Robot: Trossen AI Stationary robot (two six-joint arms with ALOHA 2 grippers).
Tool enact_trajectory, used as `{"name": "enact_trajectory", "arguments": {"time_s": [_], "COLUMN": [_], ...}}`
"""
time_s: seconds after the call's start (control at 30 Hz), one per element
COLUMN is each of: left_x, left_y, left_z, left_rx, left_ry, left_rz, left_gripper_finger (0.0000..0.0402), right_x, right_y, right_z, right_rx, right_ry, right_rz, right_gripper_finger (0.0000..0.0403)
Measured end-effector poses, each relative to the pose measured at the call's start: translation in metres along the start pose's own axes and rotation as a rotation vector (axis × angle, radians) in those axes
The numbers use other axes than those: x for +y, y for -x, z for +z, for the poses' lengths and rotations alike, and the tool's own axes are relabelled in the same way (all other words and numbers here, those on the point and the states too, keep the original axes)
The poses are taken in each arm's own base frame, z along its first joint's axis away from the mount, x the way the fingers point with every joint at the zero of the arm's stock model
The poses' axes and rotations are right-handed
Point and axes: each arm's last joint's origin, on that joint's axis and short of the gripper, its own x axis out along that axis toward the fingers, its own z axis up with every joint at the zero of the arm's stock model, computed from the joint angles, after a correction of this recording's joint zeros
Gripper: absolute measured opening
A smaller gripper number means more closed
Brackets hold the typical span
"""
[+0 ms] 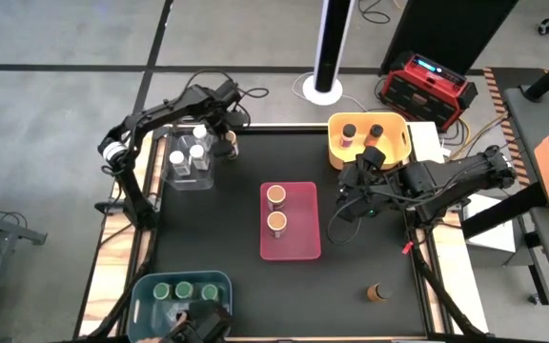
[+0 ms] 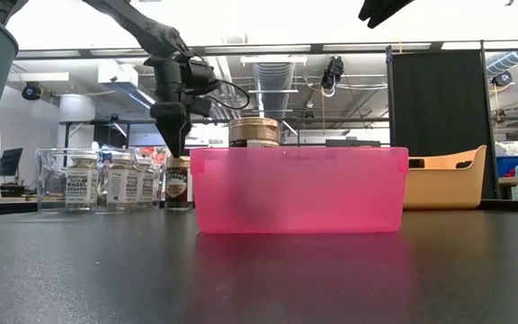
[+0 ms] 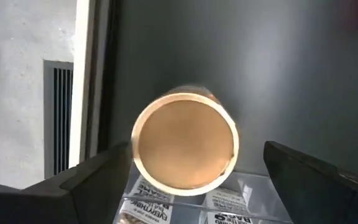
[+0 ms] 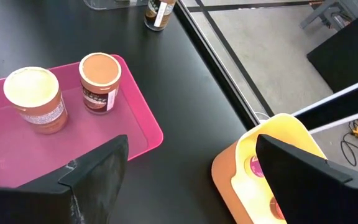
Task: Sort spices by type
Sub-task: Put the gold seasoning bottle into the red bin
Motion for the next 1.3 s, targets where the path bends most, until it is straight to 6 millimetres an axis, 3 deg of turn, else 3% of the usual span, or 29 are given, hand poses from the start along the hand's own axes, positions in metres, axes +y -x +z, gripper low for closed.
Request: {"name": "enact_trajectory", "arguments": {"time_s": [0.97,1.3], "left_x": [0.0,0.0], "left_y": [-0.028,-0.034], "left_z": [-0.007,-0.008], "left_rx": [-0.024,-0.032], "left_ry": [-0.015,-0.015], "left_rz": [0.022,0.025], "left_gripper_finger": [0.0347,0.0323], "right_x": [0.0,0.0], "right_y": [0.0,0.0], "right_z": [0.0,0.0], "right_rx": [-0.001,-0.003], "right_ry": [-0.001,-0.003], "right_rz": [0.0,0.001], "right_gripper_finger": [0.0345,0.0345]}}
